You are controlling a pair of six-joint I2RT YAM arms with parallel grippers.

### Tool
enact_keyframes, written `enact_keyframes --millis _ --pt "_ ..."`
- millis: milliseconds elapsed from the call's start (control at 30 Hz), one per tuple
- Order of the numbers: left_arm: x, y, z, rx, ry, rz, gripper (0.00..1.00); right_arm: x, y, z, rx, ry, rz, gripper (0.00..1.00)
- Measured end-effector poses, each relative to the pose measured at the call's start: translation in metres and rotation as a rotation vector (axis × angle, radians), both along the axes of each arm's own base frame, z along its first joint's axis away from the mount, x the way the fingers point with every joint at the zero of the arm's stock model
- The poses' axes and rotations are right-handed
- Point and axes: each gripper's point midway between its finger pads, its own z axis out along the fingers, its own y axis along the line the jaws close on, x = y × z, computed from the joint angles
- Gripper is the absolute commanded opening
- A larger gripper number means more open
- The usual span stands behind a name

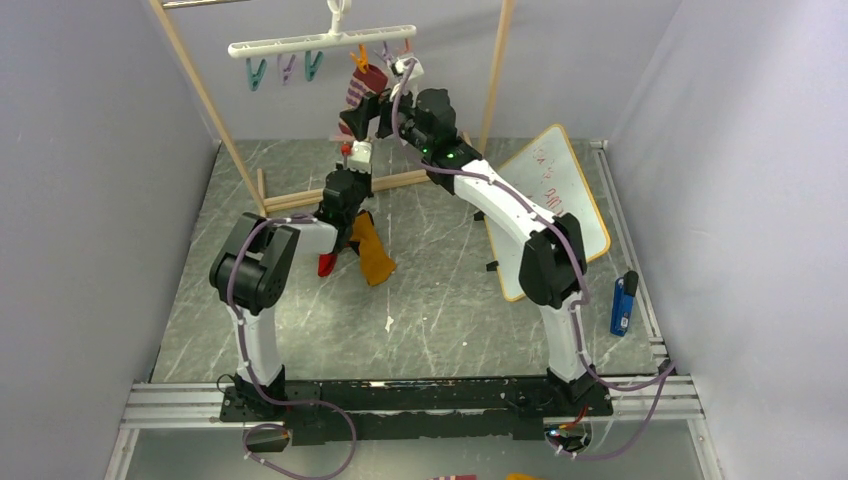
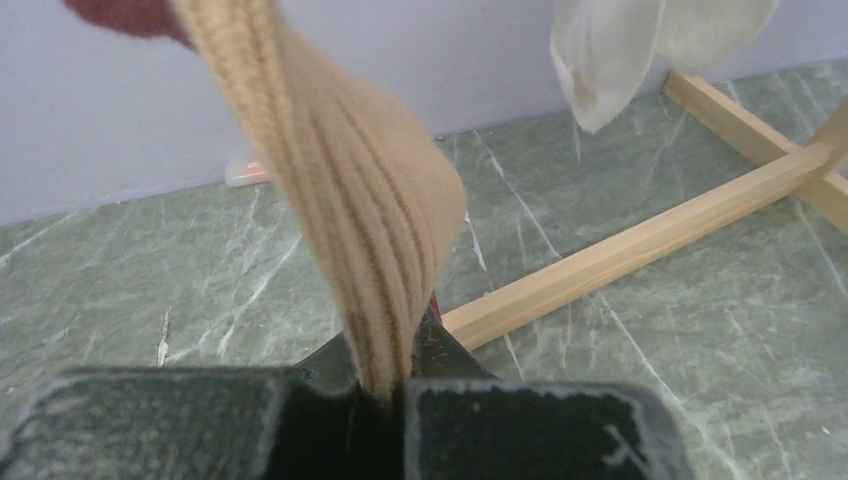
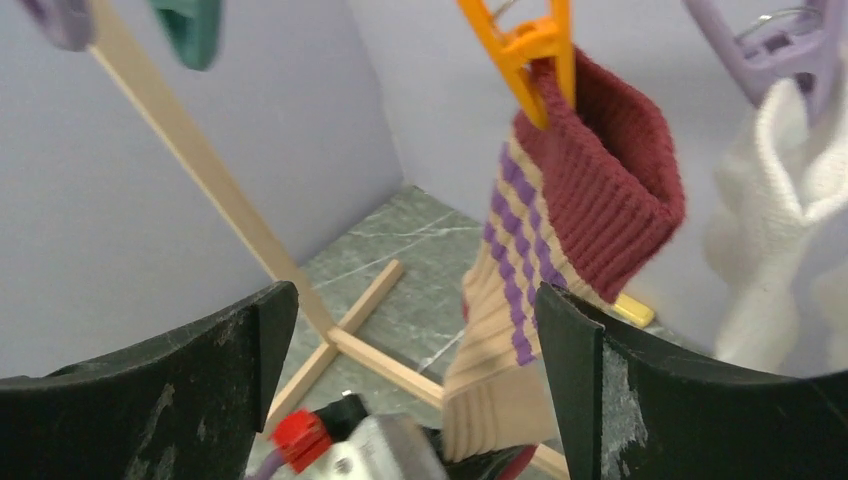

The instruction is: Remove the socks clipped to the hanger

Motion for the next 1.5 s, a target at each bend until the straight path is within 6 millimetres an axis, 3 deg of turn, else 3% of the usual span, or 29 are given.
enact_keyframes --millis 200,433,600,833,1033,1267,1500 --pt "-0.013 -0.006 0.010 -0.006 -0.012 -0.021 0.05 0.024 -0.011 -0.007 -0.017 -0.010 -0.098 0.87" --pt "-0.025 -0.011 0.007 -0.001 -0.001 -0.037 0.05 0.039 -0.025 0.022 0.030 -0.095 -0.189 0.87" --pt "-0.031 -0.016 0.001 0.006 0.013 -0.050 0.05 0.043 -0.023 0.041 0.066 -0.153 -0.194 0.85" --pt "-0.042 -0.022 0.007 0.005 0.005 -0.069 0.05 0.053 -0.014 0.060 0.115 -0.211 -0.190 0.82" --pt "-0.046 -0.024 0.017 -0.002 -0.011 -0.075 0.05 0.058 -0.010 0.065 0.137 -0.235 -0.187 0.79" --pt "-0.048 -0.024 0.015 0.000 -0.006 -0.078 0.05 0.060 -0.008 0.066 0.153 -0.251 -0.187 0.73" --pt "-0.048 -0.024 0.014 0.001 -0.005 -0.079 0.05 0.057 -0.009 0.083 0.198 -0.282 -0.183 0.65"
